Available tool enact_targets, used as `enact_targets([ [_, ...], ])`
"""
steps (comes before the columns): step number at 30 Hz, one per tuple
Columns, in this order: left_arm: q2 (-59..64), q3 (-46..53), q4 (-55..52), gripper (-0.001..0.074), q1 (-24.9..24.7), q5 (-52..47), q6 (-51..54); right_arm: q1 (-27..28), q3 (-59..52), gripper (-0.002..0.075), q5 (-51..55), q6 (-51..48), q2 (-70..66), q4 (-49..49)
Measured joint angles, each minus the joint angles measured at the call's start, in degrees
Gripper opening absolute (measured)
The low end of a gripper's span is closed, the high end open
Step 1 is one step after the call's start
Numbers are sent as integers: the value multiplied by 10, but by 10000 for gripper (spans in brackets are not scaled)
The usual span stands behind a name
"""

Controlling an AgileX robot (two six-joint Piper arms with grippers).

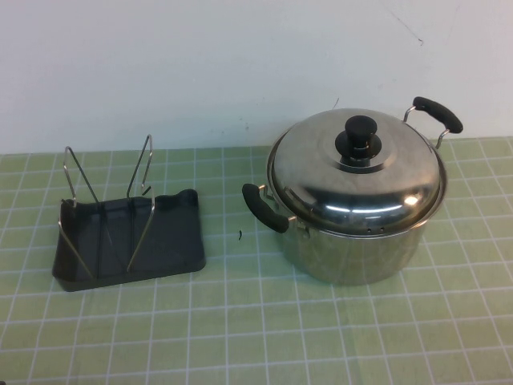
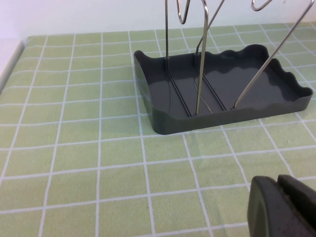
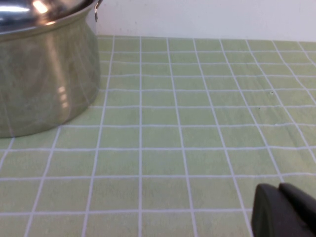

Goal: Put pot lid on rack

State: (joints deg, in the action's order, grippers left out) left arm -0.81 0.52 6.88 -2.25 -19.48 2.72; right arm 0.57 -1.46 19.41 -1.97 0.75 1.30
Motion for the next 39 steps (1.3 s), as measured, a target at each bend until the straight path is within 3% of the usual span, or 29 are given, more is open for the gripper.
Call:
enact_targets([
  [13, 0, 0, 0, -2, 0, 4, 0, 0, 0, -1, 0, -20, 0, 0],
  [17, 0, 6, -1, -2, 0, 54, 0, 0, -2, -1, -32, -21, 0, 0],
  [25, 0, 6, 0, -2, 0, 322, 0, 0, -2, -1, -349, -40, 0, 0],
  [31, 0, 6, 1, -2, 0, 447, 0, 0, -2, -1, -557, -81, 0, -9],
  [35, 0, 6, 2, -2, 0, 464, 0, 0, -2, -1, -615, -81, 0, -43],
  [39, 0, 6, 6, -2, 0, 479, 1, 0, -2, -1, -608, -108, 0, -64],
])
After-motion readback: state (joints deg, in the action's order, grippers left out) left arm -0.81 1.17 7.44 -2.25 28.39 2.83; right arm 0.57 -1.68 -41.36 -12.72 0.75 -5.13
